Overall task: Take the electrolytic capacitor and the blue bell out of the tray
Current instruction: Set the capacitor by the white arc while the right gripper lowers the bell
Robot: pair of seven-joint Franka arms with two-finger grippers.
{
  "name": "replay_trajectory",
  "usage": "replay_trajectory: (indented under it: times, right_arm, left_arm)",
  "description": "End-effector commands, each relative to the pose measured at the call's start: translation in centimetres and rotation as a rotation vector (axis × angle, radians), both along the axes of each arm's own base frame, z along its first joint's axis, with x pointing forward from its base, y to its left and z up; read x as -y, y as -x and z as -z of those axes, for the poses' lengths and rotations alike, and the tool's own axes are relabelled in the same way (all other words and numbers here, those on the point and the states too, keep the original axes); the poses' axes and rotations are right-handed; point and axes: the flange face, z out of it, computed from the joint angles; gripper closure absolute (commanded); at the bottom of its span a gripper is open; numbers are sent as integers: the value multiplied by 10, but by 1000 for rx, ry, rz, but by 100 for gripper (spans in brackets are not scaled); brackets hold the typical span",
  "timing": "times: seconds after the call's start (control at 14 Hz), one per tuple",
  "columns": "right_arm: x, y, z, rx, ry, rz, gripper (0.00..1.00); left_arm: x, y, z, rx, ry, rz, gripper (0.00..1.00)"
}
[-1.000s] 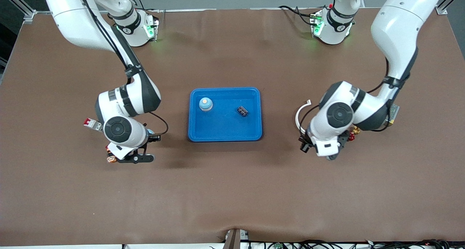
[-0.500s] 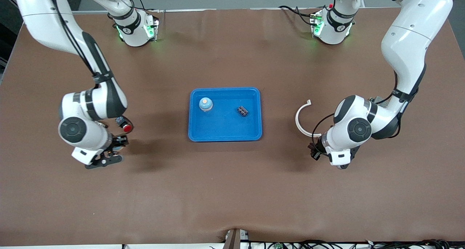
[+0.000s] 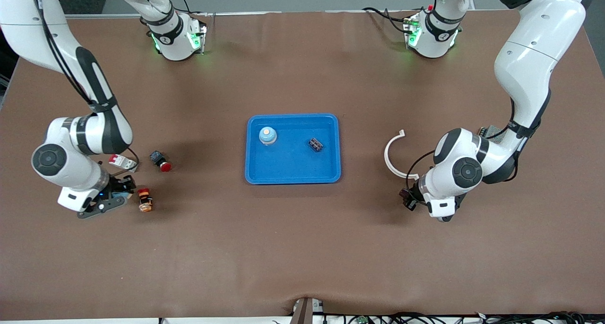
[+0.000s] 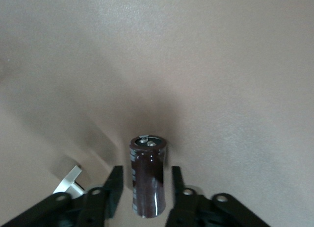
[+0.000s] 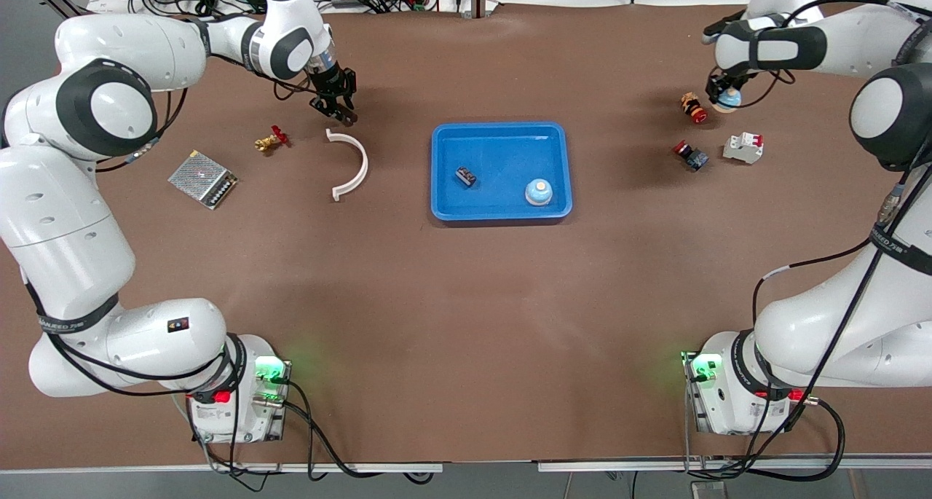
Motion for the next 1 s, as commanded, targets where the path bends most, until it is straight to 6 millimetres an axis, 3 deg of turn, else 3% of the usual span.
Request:
replay_trajectory:
  times: [0.0, 0.21, 0.43, 0.79, 0.86, 0.93]
  right_arm:
    - [26, 9, 3, 15, 7, -40, 100]
    - [46, 21, 35, 39, -13, -16, 100]
    - [51, 25, 58, 41, -35, 13, 100]
    - [50, 26, 70, 52, -46, 20, 100]
    - [50, 25, 69, 57, -52, 34, 17]
    - [50, 26, 70, 54, -52, 34, 0]
  left_arm:
    - [14, -1, -25, 30, -1, -19, 0]
    - [66, 16, -59, 15, 17, -38, 0]
    - [138, 50, -85, 2, 12, -5, 6]
    - [266, 134, -77, -14, 0, 79, 18]
    - [281, 147, -74, -18, -2, 104, 22]
    - [286, 154, -66, -33, -6, 110, 26]
